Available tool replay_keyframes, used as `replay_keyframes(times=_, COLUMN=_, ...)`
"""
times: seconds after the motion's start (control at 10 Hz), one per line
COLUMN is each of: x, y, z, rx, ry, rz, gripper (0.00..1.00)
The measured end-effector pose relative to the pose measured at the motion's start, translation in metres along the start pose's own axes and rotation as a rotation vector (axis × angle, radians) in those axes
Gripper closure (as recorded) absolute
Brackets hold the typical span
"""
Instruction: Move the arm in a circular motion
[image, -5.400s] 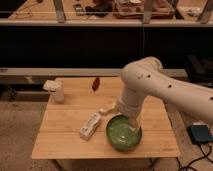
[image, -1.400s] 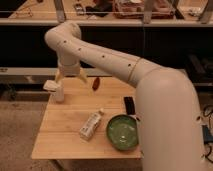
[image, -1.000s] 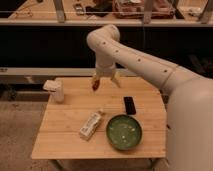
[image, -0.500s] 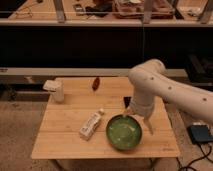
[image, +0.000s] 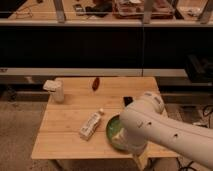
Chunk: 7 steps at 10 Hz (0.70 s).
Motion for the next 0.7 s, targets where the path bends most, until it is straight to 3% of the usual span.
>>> replay_keyframes(times=0.2, x=-0.022, y=-0.043, z=-0.017, rx=0.048, ry=0.054, rz=-0.132, gripper=0.20)
replay_keyframes(times=0.4, x=-0.029, y=-0.120, z=-0.050, rx=0.115, ry=0.133, rz=-0.320, gripper=0.20)
replay_keyframes(times=0.5, x=-0.026, y=-0.150, z=-0.063, rx=0.137, ry=0.165, rz=-0.380, gripper=0.20)
replay_keyframes(times=0.7, x=-0.003, y=-0.234, z=-0.097, rx=0.180, ry=0.262, rz=-0.524, gripper=0.20)
